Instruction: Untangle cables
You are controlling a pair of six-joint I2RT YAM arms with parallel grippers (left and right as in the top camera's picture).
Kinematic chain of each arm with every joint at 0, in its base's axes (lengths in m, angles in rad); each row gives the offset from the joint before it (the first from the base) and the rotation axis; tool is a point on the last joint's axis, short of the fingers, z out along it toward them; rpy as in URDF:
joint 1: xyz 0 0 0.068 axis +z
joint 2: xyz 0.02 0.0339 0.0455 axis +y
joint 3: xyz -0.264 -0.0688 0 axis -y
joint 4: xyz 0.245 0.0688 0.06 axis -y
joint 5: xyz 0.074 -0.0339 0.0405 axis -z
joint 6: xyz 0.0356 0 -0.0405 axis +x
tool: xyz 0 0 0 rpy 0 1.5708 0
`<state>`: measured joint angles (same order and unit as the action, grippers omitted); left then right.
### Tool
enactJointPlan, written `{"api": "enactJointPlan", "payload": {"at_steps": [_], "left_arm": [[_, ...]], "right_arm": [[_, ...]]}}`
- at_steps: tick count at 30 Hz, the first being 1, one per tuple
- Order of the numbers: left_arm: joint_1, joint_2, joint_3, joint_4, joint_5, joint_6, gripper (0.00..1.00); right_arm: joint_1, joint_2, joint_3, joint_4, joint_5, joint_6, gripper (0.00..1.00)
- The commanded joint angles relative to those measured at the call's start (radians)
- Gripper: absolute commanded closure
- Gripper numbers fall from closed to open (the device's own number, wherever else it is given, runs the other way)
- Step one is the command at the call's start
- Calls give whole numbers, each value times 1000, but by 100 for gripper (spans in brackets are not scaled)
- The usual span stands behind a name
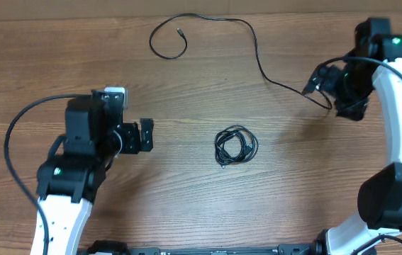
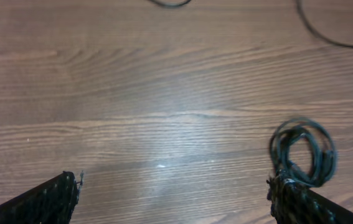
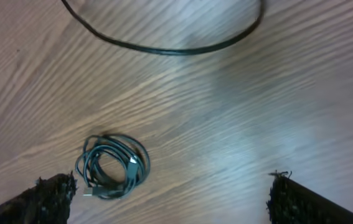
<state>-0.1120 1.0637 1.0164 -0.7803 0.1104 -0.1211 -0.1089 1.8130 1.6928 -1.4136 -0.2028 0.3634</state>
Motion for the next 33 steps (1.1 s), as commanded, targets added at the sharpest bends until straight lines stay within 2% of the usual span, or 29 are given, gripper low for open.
{"api": "enactJointPlan", "payload": {"at_steps": [1,6,11,20,27,29,33], "left_arm": [[-6,53,18,9,-35,-14,0],[-6,103,18,10,-32,-14,0],[-6,108,18,24,-32,-14,1],[-6,109,18,35,-32,-14,1],[-6,109,18,44,-32,-14,0],[-6,109,18,44,-32,-14,0],[-6,109,18,44,-32,-14,0]], "right_arm": [[2,-21,-103,98,-88,121,0],[2,-21,-207,306,-78,378,0],[2,-21,-253,444,37,581,0],[3,-20,-331,468,38,689,0],[3,-19,-405,655,71,710,0],[3,-19,-411,690,73,710,10],[3,-19,-411,717,114,710,47]]}}
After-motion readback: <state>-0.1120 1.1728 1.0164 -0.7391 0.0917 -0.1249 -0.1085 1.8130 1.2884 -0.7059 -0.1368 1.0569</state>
